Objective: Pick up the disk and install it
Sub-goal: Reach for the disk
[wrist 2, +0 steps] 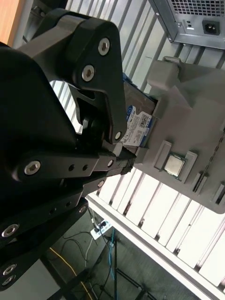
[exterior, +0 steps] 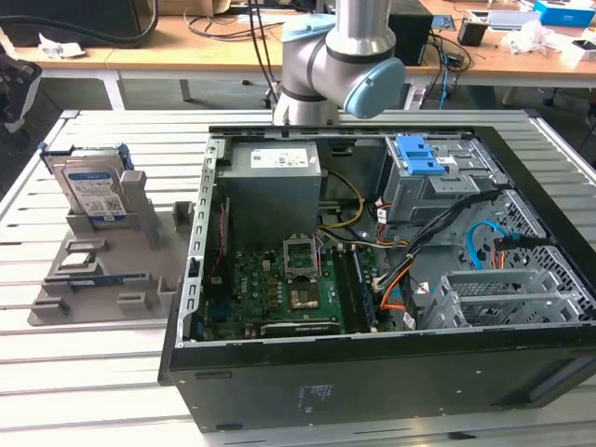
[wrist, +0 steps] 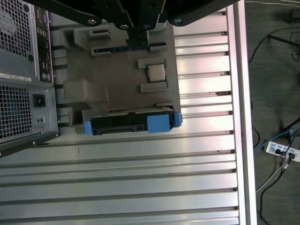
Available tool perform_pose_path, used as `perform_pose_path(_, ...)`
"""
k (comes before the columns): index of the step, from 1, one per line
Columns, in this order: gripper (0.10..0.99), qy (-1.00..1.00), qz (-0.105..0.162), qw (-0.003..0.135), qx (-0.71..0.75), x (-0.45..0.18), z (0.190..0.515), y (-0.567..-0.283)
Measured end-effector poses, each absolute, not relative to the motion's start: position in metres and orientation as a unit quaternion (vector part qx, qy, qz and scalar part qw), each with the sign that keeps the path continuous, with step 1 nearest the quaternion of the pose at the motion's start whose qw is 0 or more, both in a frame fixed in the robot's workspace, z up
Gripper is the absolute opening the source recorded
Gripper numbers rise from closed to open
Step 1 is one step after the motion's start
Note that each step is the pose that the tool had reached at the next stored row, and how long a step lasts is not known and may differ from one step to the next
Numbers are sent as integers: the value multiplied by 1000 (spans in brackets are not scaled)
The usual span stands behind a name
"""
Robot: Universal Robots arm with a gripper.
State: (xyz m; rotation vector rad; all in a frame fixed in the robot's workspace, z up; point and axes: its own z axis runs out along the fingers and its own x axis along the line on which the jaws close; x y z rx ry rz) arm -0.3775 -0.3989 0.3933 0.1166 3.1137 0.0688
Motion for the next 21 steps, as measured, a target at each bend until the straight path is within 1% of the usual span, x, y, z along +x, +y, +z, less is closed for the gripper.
perform_pose_path(17, 106, 999, 22, 12, 37, -422, 393, -399)
perform_pose_path(21, 106, 999, 22, 12, 37, -424, 393, -393)
